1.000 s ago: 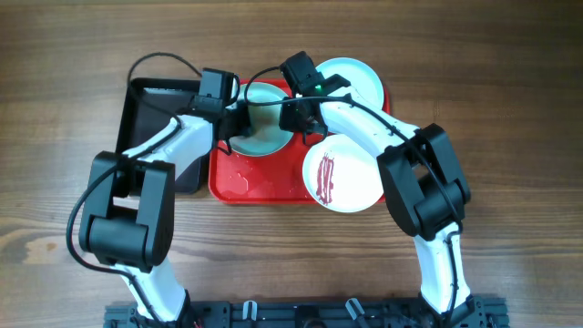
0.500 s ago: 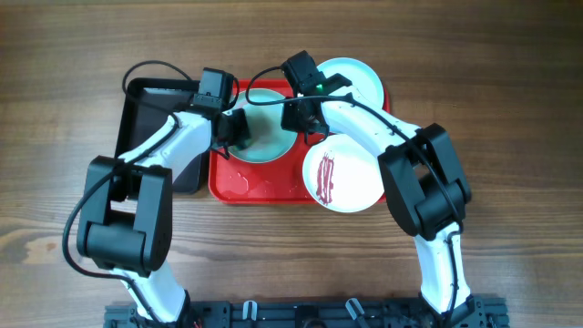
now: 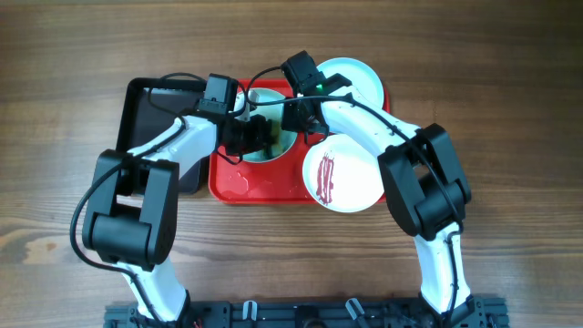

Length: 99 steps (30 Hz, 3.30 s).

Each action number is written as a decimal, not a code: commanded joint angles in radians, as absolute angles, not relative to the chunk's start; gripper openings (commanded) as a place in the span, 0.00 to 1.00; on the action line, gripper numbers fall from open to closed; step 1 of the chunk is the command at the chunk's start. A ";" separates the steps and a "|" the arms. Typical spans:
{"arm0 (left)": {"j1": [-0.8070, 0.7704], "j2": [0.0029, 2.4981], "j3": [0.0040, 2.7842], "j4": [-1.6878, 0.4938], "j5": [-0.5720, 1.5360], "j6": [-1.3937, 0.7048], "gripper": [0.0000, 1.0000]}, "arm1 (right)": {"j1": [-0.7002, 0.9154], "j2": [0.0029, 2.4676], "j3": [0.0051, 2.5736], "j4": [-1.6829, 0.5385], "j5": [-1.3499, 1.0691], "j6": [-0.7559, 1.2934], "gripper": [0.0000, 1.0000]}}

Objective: Clean dirty plates on tray and stack at the side

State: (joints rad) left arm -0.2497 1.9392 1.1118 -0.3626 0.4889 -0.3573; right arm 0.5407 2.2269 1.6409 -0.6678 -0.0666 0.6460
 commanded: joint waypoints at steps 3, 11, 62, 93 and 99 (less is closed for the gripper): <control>-0.257 1.893 1.127 -0.364 0.119 -0.357 0.04 | 0.540 2.269 1.613 -0.683 -0.027 0.650 0.04; -0.257 1.773 1.128 -0.497 0.003 -0.424 0.04 | 0.540 2.268 1.613 -0.678 -0.073 0.601 0.04; -0.002 1.291 1.128 -0.909 -0.028 -0.453 0.04 | 0.821 1.874 1.616 -0.867 0.951 0.419 0.04; -0.002 1.291 1.128 -0.910 -0.046 -0.453 0.04 | 0.936 1.873 1.616 -0.805 1.105 0.285 0.04; -0.002 1.291 1.128 -0.909 -0.047 -0.453 0.04 | 0.936 1.869 1.616 -0.804 1.089 0.288 0.04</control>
